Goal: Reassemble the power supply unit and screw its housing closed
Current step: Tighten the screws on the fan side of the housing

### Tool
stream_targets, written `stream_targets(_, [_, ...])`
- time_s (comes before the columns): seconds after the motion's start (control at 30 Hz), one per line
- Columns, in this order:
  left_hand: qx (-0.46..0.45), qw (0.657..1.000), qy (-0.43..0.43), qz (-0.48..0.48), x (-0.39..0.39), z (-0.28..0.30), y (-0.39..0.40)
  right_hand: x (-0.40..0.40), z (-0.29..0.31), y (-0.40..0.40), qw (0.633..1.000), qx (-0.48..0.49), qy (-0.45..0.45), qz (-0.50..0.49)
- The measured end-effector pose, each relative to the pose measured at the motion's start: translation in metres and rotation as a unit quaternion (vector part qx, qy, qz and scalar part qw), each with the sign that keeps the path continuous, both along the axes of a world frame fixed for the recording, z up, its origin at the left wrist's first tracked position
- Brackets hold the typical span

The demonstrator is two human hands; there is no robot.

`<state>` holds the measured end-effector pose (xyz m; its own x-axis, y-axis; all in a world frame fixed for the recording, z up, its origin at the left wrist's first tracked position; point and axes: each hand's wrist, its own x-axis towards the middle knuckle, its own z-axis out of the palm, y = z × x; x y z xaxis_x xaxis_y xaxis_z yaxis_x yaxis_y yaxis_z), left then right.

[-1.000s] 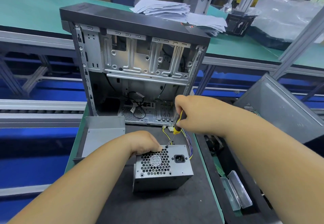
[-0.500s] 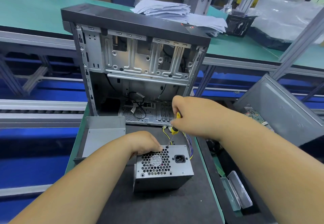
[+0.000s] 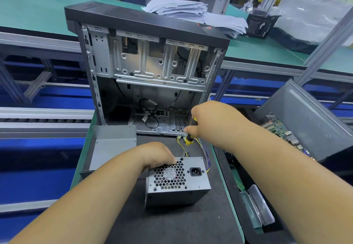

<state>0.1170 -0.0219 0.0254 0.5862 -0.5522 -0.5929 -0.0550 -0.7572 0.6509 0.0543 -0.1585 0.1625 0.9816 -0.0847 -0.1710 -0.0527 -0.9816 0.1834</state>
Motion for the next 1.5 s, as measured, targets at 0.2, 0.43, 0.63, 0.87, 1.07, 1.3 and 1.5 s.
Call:
stream_targets(0.2, [-0.004,1.000,0.003,0.002,0.000,-0.001,0.000,0.000,-0.007,0.002,0.999,-0.011,-0.029,-0.020])
stream_targets(0.43, [-0.013,0.999,0.020,-0.025,0.002,0.002,0.003,-0.017,-0.014,-0.008,0.988,0.071,-0.130,-0.037])
stream_targets(0.63, [-0.012,1.000,-0.012,-0.008,-0.001,0.004,0.000,-0.047,-0.029,-0.058,0.876,0.390,-0.253,-0.125])
stream_targets(0.87, [0.093,0.993,-0.072,-0.007,-0.010,0.017,-0.019,-0.061,-0.093,-0.113,0.836,0.449,-0.241,-0.201])
stream_targets(1.07, [0.143,0.984,-0.104,0.006,-0.016,0.019,-0.022,-0.062,-0.149,-0.137,0.841,0.459,-0.180,-0.224])
stream_targets(1.3, [0.066,0.981,-0.146,0.112,-0.027,0.011,-0.020,-0.046,-0.175,-0.150,0.857,0.459,-0.142,-0.187])
stream_targets(1.5, [-0.018,0.953,-0.210,0.218,-0.044,0.015,-0.025,-0.026,-0.185,-0.150,0.864,0.457,-0.146,-0.153])
